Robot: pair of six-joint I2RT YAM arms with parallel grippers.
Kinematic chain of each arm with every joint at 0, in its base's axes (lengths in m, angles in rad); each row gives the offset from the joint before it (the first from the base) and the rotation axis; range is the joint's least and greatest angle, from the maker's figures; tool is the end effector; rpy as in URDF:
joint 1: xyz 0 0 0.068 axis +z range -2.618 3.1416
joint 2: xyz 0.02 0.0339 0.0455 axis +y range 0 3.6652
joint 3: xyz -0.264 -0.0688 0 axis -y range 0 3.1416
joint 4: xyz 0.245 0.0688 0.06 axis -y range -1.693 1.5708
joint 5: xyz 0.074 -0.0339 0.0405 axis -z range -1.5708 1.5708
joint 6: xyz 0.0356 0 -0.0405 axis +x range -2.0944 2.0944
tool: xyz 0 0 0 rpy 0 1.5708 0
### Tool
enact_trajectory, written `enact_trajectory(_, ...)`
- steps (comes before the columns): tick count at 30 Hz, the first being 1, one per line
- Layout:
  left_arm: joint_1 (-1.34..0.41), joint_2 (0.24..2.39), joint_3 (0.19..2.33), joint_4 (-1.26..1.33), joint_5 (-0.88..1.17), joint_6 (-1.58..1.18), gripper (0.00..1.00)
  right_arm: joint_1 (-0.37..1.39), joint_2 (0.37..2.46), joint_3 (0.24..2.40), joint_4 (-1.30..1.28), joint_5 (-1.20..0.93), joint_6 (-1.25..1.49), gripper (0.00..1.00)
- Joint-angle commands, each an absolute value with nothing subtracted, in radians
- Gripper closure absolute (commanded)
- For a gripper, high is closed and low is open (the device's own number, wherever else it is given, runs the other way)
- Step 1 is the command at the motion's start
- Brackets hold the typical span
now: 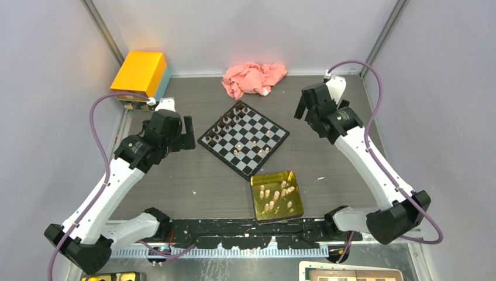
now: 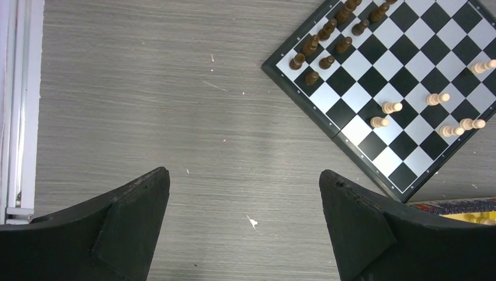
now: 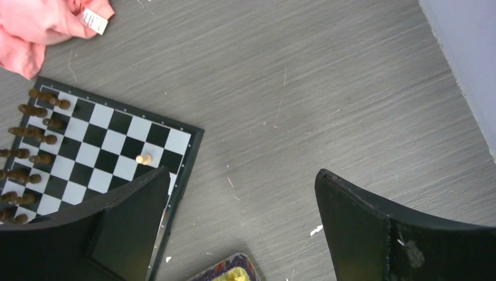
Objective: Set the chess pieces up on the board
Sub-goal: Pick up the storage box at the center of the board.
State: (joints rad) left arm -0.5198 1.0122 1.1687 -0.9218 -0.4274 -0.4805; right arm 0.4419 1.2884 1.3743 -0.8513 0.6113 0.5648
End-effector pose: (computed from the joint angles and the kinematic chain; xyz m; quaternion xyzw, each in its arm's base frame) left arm 0.1718 -0.0813 0.3611 -0.0654 0.9005 -0.0125 0.4297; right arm 0.2436 0.0926 0.3764 0.1716 0.8685 -0.0622 0.4609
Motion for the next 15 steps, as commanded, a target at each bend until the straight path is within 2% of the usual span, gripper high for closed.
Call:
enact_trajectory(1, -0.526, 1.012, 1.188, -0.956, -0.435, -0.517, 0.00, 0.495, 1.170, 1.288, -0.910, 0.598, 0.618, 0.01)
enact_trajectory(5, -0.526, 1.011, 1.168, -0.940, -0.420, -0.549, 0.00, 0.512, 0.963, 1.093, -0.845, 0.401, 0.665, 0.16)
enact_trajectory(7, -0.526, 1.021, 1.175, -0.939, -0.410, -0.555, 0.00, 0.512, 0.893, 1.028, -0.849, 0.313, 0.676, 0.29)
enact_trajectory(9, -0.525, 1.031, 1.184, -0.939, -0.406, -0.559, 0.00, 0.516, 0.850, 0.971, -0.858, 0.260, 0.704, 0.36)
enact_trajectory(15, -0.526, 1.042, 1.200, -0.936, -0.398, -0.567, 0.00, 0.544, 0.842, 0.863, -0.894, 0.178, 0.741, 0.44)
